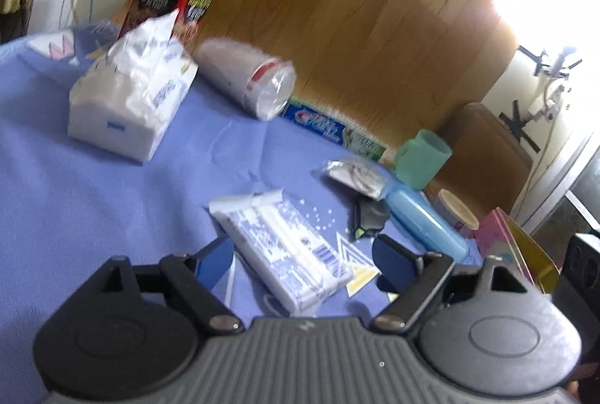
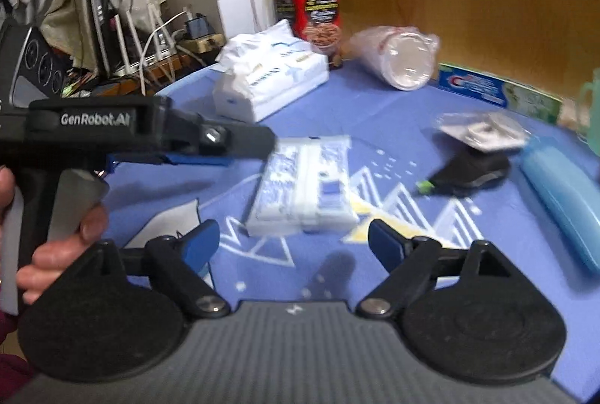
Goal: Organize soft objects
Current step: 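Close the left gripper on the white wipes packet and lift it, then carry the wipes packet into the gold tin and open the left gripper, then withdraw the open left gripper from the tin back over the table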
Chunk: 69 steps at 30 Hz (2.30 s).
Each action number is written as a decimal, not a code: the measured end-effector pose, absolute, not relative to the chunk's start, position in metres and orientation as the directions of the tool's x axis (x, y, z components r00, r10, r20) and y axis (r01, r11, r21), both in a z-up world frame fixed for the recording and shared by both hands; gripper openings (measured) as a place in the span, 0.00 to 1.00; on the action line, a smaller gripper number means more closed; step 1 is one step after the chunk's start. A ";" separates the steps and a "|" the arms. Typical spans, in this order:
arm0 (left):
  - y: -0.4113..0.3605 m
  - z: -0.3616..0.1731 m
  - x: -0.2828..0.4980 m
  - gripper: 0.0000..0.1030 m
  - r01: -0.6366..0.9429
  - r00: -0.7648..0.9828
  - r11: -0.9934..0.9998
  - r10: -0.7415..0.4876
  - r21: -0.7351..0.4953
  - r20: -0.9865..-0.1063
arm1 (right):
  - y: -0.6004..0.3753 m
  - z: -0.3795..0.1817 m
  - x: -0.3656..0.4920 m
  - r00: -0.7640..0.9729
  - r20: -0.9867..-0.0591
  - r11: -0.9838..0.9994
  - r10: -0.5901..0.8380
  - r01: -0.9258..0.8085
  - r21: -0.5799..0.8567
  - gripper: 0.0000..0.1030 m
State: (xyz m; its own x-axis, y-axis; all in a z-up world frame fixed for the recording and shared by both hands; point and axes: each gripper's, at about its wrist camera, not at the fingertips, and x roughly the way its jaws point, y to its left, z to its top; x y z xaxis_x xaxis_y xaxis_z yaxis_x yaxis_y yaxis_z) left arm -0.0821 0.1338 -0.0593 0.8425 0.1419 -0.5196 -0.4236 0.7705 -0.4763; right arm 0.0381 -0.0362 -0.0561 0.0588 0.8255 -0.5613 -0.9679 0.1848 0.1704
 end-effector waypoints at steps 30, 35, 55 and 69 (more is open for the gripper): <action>0.009 -0.014 0.011 0.71 -0.086 0.873 0.911 -0.127 -0.404 -0.472 | -0.123 -0.034 0.022 0.519 -0.388 0.513 0.761 -0.849 -0.129 0.75; -0.059 0.003 0.050 0.71 0.073 0.865 0.931 -0.238 -0.357 -0.443 | -0.189 -0.020 0.044 0.648 -0.317 0.663 0.692 -0.745 -0.073 0.75; -0.205 -0.023 0.138 0.79 0.279 0.770 0.917 -0.391 -0.286 -0.504 | -0.334 -0.039 0.117 0.891 -0.321 0.941 0.320 -0.337 0.003 0.86; -0.088 0.011 0.062 0.82 0.079 0.894 0.960 -0.188 -0.268 -0.407 | -0.302 -0.004 0.067 0.865 -0.145 0.877 0.481 -0.476 0.067 0.72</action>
State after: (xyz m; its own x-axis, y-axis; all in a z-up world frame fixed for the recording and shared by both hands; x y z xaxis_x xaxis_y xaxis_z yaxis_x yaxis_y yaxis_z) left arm 0.0623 -0.0876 0.0112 0.8938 -0.1876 -0.4074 0.0793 0.9601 -0.2681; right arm 0.0670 -0.3019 -0.0037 0.8648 0.4805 -0.1455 -0.4760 0.8769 0.0669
